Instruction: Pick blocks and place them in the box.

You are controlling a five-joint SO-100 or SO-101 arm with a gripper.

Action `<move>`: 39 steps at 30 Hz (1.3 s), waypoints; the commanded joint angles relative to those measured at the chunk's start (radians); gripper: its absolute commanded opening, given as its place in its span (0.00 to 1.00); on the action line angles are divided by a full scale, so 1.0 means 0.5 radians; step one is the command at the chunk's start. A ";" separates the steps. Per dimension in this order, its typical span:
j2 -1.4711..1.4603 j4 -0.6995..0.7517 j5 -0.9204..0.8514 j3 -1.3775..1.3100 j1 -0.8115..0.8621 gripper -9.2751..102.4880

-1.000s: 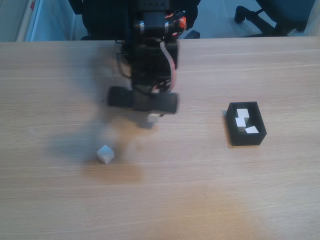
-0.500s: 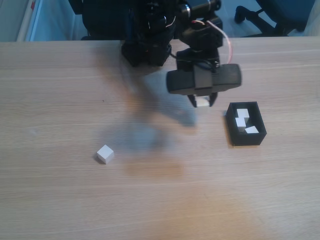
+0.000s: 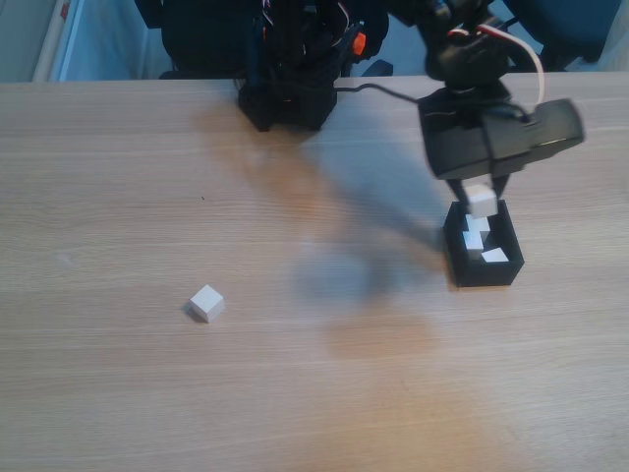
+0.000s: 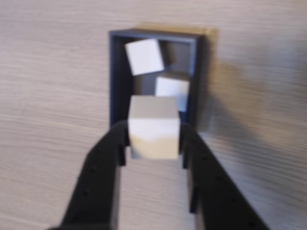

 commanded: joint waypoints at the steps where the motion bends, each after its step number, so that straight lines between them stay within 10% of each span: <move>1: -0.018 0.006 0.043 -0.150 -0.089 0.08; 16: -0.064 -0.018 0.040 -0.114 -0.055 0.20; 21: 0.006 0.037 0.058 -0.058 0.055 0.10; 39: 0.586 0.193 -0.730 0.788 1.243 0.08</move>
